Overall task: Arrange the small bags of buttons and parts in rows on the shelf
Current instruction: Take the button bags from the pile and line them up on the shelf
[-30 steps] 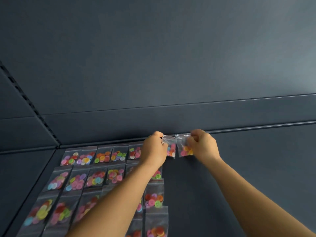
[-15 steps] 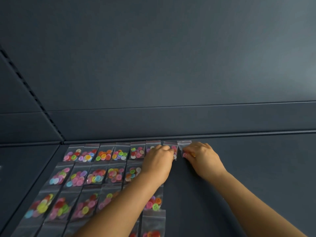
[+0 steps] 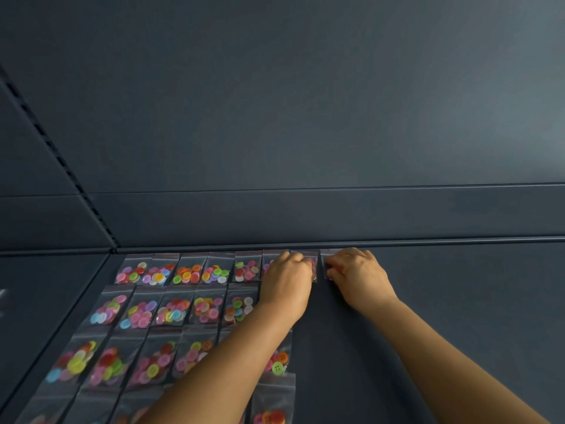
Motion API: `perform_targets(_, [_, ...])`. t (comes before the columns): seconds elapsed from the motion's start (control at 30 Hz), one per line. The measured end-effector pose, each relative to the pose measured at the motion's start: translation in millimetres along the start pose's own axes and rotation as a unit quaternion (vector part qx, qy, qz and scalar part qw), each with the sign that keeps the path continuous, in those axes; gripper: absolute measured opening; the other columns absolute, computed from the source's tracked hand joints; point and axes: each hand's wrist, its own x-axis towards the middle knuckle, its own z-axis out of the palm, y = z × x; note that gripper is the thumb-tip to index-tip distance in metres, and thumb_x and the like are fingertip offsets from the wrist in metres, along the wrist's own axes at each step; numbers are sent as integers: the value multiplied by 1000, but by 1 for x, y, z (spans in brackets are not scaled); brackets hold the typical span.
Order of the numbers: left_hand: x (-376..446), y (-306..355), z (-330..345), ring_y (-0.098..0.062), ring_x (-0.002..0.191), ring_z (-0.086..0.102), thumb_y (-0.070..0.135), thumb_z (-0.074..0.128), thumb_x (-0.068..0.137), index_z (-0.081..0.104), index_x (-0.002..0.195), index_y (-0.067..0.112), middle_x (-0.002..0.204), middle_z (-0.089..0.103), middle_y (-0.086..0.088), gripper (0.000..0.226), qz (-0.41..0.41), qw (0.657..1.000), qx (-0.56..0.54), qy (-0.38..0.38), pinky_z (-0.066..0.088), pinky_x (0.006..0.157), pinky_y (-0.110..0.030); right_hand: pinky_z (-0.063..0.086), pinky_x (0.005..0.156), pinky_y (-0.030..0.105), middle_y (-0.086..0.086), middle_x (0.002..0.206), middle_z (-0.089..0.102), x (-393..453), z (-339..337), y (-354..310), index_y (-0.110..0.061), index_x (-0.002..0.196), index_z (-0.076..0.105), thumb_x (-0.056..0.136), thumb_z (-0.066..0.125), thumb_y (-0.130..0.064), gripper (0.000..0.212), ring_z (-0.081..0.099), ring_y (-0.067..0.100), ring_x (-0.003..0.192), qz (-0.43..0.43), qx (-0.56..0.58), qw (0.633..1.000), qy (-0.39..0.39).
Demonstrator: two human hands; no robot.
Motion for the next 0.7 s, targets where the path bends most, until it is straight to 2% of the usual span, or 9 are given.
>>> perform_targets(0.47, [0, 9, -4, -23, 116, 45, 11, 50, 94, 58, 121, 12, 124, 56, -3, 29, -21, 999, 24, -27, 40, 92, -33, 32, 75, 23, -3, 117, 56, 0, 1, -2, -18, 96, 66, 95, 48, -29, 21, 44, 20, 110, -13, -23, 1000, -15])
perform_targets(0.6, [-6, 8, -12, -23, 120, 44, 16, 51, 95, 52, 129, 10, 129, 54, -4, 34, -25, 999, 27, -25, 39, 99, -33, 37, 84, 27, -4, 121, 56, -5, -2, -5, -19, 102, 63, 95, 46, -28, 21, 44, 21, 110, -31, -36, 999, -11])
perform_targets(0.7, [-17, 4, -26, -22, 124, 42, 26, 48, 97, 46, 135, 11, 134, 51, -4, 40, -29, 999, 34, -19, 38, 102, -34, 37, 96, 29, -5, 130, 53, -9, -4, -13, -23, 120, 58, 95, 48, -34, 30, 43, 21, 119, -56, -46, 997, -13])
